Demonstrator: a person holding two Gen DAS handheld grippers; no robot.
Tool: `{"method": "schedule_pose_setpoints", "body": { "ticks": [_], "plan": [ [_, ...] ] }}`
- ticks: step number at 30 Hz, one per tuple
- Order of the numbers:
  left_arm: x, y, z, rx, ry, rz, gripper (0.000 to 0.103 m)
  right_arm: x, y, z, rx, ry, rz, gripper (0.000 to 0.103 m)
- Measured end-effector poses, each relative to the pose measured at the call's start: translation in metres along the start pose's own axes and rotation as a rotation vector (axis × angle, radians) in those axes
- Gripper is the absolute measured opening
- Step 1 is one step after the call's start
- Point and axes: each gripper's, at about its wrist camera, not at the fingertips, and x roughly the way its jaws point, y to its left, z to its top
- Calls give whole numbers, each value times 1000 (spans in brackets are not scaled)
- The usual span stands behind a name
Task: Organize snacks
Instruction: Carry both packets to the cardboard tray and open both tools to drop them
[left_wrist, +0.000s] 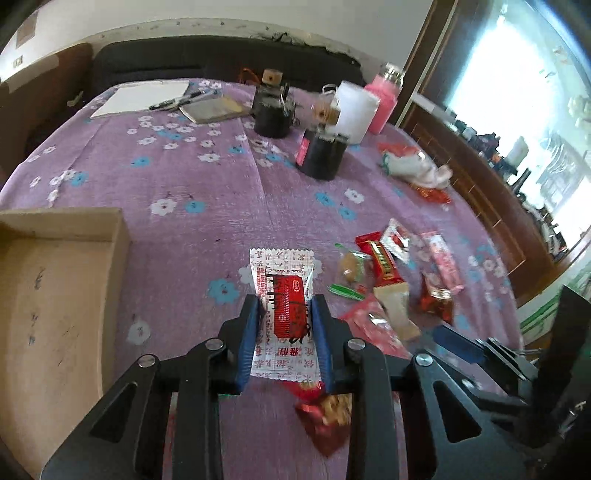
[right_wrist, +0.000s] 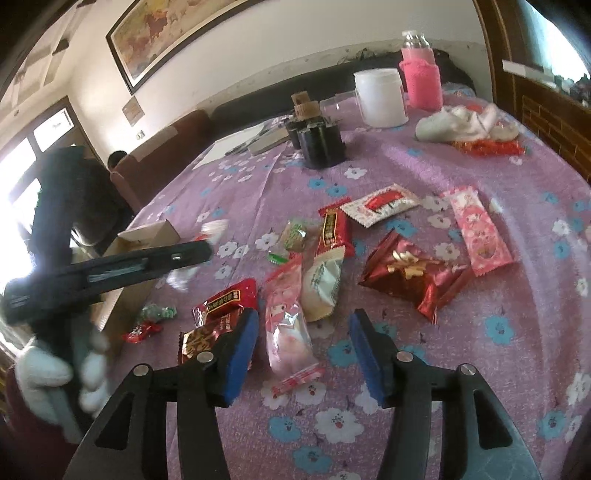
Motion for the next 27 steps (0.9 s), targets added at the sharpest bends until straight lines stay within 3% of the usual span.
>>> {"method": "schedule_pose_setpoints", "body": {
  "ticks": [6, 8, 10, 13, 16, 21, 27],
  "plan": [
    [-36, 7, -18, -10, -41, -44, 25, 14, 24, 8, -79, 64, -35, 51],
    [-45, 10, -25, -7, -48, -51, 25, 29, 30, 10, -114, 106, -79, 39],
    [-53, 12, -30, -7, -57, -56, 26, 44, 32, 10, -135, 157, -107, 38],
    [-63, 18, -38, -22, -71, -72, 26, 50, 38, 10, -175, 152, -150, 38],
    [-75, 25, -45, -46, -92, -93, 26, 46, 37, 9, -151, 147, -120, 31],
    [-107, 28, -58, -71, -152, -139, 26, 13, 34, 9, -89, 67, -88, 30],
    [-163, 14, -84, -44, -241, -224, 26, -59, 37, 4, -43, -73, -93, 29]
  ]
}}
